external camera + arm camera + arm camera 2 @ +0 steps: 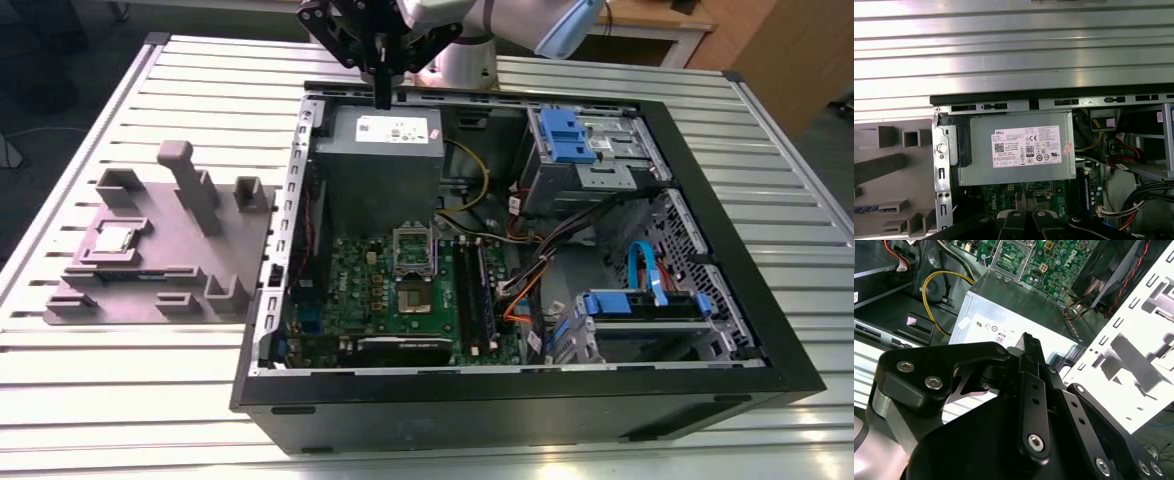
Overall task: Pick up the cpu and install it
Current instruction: 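Reach for the cpu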
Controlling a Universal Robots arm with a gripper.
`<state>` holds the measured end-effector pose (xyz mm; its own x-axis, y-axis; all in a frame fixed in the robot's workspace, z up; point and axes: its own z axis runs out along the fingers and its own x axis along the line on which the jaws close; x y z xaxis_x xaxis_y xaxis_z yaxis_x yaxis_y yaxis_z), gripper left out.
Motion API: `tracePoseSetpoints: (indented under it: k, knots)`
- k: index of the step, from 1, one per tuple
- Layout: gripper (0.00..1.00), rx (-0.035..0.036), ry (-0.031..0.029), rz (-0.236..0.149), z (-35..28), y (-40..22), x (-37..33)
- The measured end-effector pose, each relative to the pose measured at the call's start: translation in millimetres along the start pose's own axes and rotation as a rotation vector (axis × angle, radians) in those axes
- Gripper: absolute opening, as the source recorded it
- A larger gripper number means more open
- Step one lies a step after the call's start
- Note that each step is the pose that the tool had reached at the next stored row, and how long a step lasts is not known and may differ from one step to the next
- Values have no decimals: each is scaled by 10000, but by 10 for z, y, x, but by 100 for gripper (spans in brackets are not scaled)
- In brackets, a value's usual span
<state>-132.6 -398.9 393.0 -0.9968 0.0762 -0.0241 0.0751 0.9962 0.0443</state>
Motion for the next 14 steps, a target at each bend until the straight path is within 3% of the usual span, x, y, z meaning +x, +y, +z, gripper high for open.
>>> tracePoseSetpoints:
  k: [14]
  knots:
    - [10,0,0,0,0,-4,54]
